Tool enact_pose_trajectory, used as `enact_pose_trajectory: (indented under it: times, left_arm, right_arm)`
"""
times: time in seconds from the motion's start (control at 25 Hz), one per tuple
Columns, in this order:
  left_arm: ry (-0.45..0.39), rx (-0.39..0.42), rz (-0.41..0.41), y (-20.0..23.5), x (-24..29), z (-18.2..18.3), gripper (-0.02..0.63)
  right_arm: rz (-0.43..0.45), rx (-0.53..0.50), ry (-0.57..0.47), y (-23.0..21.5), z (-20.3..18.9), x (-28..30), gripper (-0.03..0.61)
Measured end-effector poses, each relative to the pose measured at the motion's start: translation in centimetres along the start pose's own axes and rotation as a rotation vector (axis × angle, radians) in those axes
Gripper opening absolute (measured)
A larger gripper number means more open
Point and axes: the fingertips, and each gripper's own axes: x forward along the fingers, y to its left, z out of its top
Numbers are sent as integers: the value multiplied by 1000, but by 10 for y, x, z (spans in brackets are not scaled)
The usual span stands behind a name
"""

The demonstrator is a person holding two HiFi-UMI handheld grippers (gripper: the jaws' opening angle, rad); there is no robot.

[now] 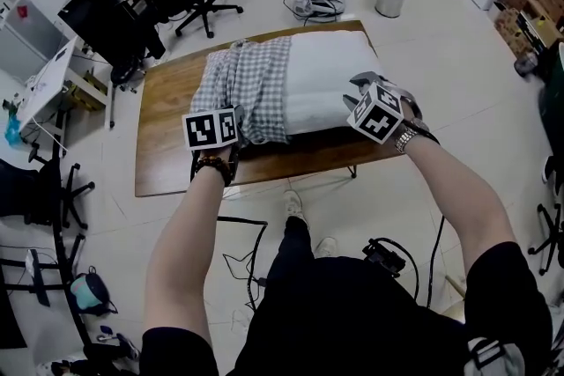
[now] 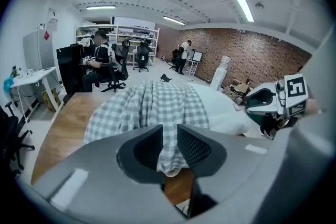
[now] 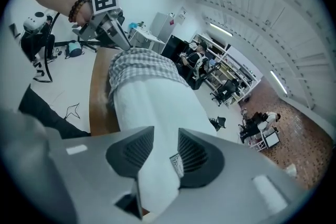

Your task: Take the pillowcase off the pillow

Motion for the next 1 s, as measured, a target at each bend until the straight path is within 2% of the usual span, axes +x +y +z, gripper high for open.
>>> enact_pose_trajectory:
  times: [0.32, 0.68, 1.0]
  left_arm:
    - [-32, 93, -2, -2, -9, 27, 89]
    - [-14, 169, -28, 20, 12, 95, 111]
    - [30, 232, -55, 49, 51, 162, 171]
  right_arm:
    - [8, -6, -30, -1, 25, 2, 143]
    - [27, 11, -31, -40, 73, 33, 143]
    - [70, 67, -12, -91, 103, 77, 161]
